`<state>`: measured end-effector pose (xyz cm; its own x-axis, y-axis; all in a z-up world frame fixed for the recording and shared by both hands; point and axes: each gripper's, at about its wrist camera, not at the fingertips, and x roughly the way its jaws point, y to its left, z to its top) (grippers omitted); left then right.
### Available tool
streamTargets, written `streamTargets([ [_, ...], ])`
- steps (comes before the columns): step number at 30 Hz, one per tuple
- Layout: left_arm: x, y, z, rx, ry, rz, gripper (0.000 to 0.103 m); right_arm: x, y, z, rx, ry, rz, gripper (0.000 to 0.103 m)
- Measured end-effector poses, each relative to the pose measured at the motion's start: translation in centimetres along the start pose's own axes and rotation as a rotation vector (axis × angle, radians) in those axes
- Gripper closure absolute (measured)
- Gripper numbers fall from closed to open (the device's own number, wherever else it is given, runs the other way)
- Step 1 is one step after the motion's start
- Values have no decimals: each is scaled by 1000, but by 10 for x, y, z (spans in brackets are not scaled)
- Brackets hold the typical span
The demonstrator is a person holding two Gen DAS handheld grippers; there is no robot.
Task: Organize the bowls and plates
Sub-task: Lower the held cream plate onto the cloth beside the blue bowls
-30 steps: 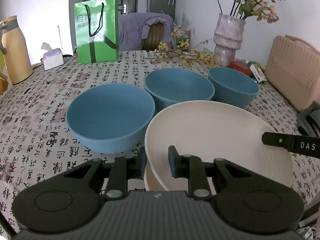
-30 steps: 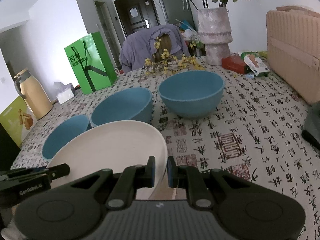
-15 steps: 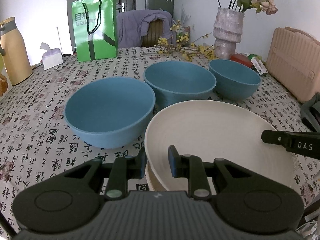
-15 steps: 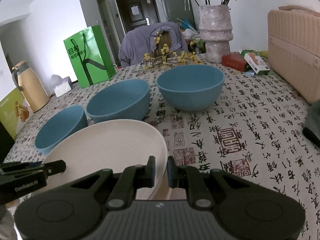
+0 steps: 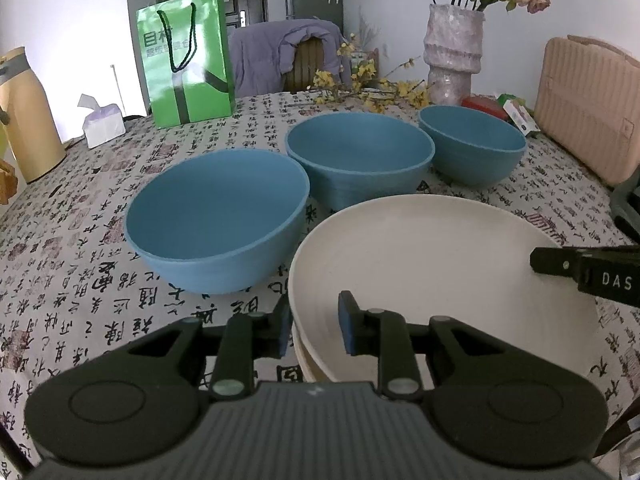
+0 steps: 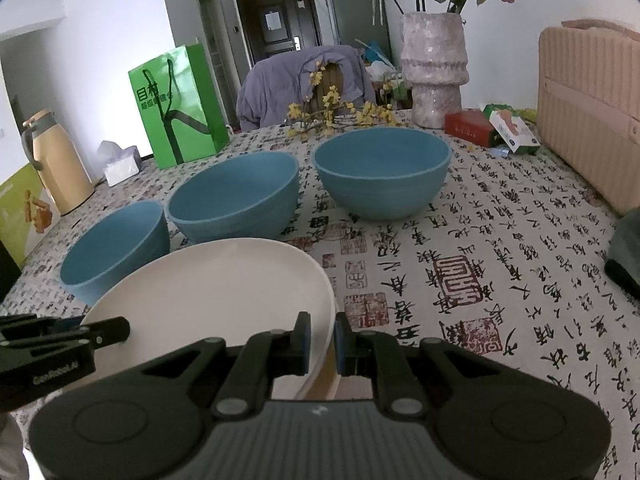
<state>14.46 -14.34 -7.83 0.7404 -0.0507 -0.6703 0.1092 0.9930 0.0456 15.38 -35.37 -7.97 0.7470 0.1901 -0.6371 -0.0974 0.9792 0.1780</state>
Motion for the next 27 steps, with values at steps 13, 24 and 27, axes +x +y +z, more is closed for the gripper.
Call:
streamTargets([
  [13, 11, -5, -6, 42, 5, 31, 79, 2, 13, -7, -125, -37, -65, 91],
  [24, 12, -14, -13, 101, -27, 68, 79, 9, 16, -14, -174, -31, -90, 90],
  [27, 13, -13, -14, 104, -29, 65, 79, 8, 16, -15, -174, -36, -84, 90],
])
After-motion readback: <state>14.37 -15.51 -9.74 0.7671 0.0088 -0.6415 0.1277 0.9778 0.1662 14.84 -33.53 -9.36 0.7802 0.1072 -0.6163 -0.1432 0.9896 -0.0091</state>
